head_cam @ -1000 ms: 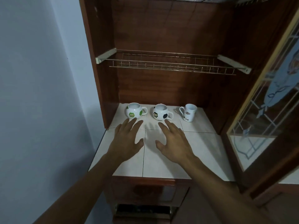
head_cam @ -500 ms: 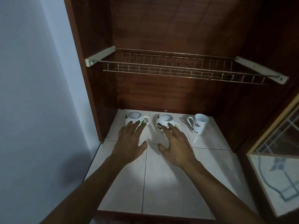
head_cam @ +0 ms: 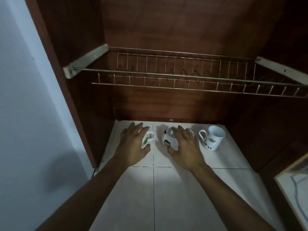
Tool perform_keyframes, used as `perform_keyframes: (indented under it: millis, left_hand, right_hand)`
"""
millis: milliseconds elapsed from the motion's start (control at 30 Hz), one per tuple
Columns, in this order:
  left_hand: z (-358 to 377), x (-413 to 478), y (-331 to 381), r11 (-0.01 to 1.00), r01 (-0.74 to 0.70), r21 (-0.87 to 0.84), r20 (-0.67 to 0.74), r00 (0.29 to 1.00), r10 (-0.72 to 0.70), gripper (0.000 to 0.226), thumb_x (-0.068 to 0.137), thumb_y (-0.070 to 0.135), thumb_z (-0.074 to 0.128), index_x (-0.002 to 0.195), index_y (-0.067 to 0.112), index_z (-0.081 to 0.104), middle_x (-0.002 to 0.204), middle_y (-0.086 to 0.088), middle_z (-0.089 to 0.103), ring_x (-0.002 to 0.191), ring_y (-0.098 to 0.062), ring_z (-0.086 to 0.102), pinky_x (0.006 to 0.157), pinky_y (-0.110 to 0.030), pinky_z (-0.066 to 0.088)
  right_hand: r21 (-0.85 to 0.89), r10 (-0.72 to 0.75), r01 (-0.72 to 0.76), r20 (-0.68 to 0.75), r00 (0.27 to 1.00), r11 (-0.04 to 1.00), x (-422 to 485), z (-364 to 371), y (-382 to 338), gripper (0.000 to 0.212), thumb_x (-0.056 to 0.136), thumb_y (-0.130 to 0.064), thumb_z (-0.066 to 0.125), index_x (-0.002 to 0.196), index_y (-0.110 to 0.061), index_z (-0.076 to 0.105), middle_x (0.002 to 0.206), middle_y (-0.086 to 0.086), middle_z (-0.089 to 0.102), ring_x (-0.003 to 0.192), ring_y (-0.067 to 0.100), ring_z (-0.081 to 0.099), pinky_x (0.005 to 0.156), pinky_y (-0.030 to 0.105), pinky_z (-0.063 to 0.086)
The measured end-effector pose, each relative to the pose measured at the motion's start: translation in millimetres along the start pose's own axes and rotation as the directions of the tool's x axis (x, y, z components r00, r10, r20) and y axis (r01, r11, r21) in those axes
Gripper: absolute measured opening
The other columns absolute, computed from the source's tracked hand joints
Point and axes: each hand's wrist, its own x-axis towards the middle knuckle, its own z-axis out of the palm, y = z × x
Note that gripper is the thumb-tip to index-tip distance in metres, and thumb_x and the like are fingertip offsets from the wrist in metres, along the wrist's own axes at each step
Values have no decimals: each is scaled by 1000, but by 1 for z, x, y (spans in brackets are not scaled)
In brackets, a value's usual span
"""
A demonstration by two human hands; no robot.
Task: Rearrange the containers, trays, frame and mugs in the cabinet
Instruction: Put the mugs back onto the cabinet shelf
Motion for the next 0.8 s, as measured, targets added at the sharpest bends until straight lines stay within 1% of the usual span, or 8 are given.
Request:
perform_keyframes:
  millis: [133, 267, 367, 433, 533, 667, 800]
  left_hand:
    - [10, 12, -14, 1000, 0, -9, -7, 1000, 0, 61, 73, 37, 62, 130, 15, 59, 138, -12, 54, 132, -40, 43, 104, -57, 36]
    - [19, 22, -22, 1000, 14, -10, -14, 1000, -14, 62, 74, 42, 58, 131, 17, 59, 139, -10, 54, 134, -37, 42, 105, -56, 36]
    - [24, 27, -27, 999, 34, -21, 2, 999, -34, 64, 75, 46, 55, 132, 17, 57, 142, -8, 51, 136, -33, 39, 107, -53, 34]
    - [28, 28, -31, 998, 45, -41, 17, 999, -45, 65, 74, 47, 57, 132, 17, 57, 143, -7, 49, 137, -31, 38, 108, -52, 34]
    - [32, 29, -36, 998, 42, -56, 22, 999, -41, 64, 72, 47, 63, 128, 15, 60, 140, -8, 52, 134, -30, 43, 106, -52, 38]
    - [33, 31, -40, 996, 38, -76, 10, 999, -38, 65, 71, 49, 66, 126, 13, 62, 137, -7, 55, 128, -27, 49, 105, -50, 41]
    - [34, 31, -42, 994, 54, -96, 10, 999, -53, 67, 72, 51, 67, 129, 16, 59, 138, -3, 54, 128, -24, 48, 107, -47, 39]
  right_hand:
    - [-3, 31, -31, 22, 999, 1000, 17, 7, 5, 68, 94, -50, 51, 152, -27, 24, 163, 1, 16, 150, 26, 11, 119, 52, 12]
    - [9, 46, -47, 58, 997, 999, 33, 11, 10, 75, 92, -53, 54, 154, -28, 20, 164, -1, 12, 150, 24, 9, 120, 52, 9]
    - [15, 48, -49, 76, 996, 999, 41, 14, 14, 79, 90, -54, 56, 154, -27, 20, 163, -1, 13, 150, 24, 11, 121, 51, 12]
    - [24, 58, -60, 69, 996, 998, 44, 15, 15, 82, 88, -56, 59, 154, -25, 21, 163, 0, 16, 149, 25, 18, 120, 47, 18]
    - [45, 84, -87, 75, 994, 995, 49, 17, 17, 90, 83, -60, 63, 154, -24, 21, 163, 0, 18, 147, 24, 25, 118, 44, 28]
    - [47, 110, -115, 86, 990, 992, 54, 20, 19, 98, 78, -65, 64, 154, -23, 19, 163, -1, 17, 146, 24, 27, 116, 42, 32]
    - [35, 150, -156, 134, 980, 987, 55, 23, 19, 99, 78, -72, 59, 154, -26, 17, 163, -4, 17, 146, 23, 29, 114, 41, 32]
